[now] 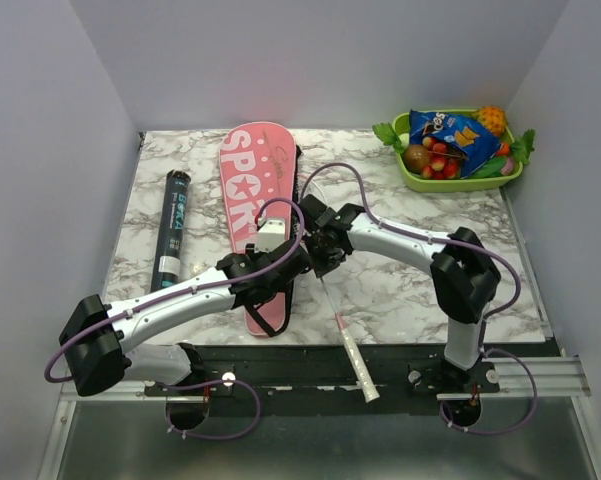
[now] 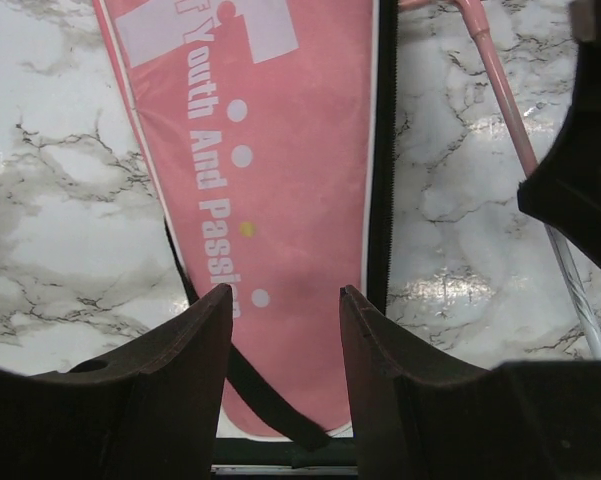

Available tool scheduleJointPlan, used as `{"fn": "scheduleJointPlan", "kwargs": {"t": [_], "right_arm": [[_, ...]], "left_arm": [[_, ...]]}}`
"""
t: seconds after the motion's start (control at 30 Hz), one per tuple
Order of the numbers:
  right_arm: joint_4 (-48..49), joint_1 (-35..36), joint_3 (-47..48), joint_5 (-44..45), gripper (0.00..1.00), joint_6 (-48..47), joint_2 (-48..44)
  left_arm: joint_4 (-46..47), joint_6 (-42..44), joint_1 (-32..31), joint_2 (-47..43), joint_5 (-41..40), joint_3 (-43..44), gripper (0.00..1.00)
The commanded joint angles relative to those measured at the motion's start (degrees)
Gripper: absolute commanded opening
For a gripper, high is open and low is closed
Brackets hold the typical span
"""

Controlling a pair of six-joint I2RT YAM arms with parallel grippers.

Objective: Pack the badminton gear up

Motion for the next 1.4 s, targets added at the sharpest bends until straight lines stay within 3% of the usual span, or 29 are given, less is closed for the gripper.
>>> {"fn": "scheduleJointPlan", "kwargs": {"t": [0.0, 0.17, 0.47, 0.7, 0.8, 1.03, 1.37], "right_arm": [[9.57, -1.48, 4.81, 1.61, 0.01, -4.32, 4.28], [11.87, -3.77, 9.03, -0.06, 0.01, -5.47, 8.59], [17.14, -7.28, 7.01, -6.82, 0.01, -5.30, 6.04], [21.53, -7.37, 15.61, -14.46, 0.01, -4.42, 14.56], [21.11, -7.37, 23.67, -16.58, 0.01, -4.07, 19.99], [20.66, -8.07, 36.88, -15.00, 0.01, 0.15, 30.81], [22.68, -11.06, 34.09, -15.97, 0.01, 4.81, 32.25]], "left_arm": [[-2.81, 0.19, 0.23, -0.14, 0.51, 1.74, 0.55], [-4.83, -0.07, 0.23, -0.40, 0.42, 2.53, 0.55], [-4.40, 0.28, 0.23, 1.26, 0.07, 2.80, 0.56], [-2.90, 1.78, 0.32, 5.84, -0.11, 3.32, 0.57], [-2.64, 2.30, 0.50, 6.45, -0.02, 3.94, 0.57], [-2.28, 2.57, 1.03, 6.28, 1.74, 4.99, 0.57], [-4.74, 1.17, 1.11, 11.63, -0.89, 2.00, 0.59]]}}
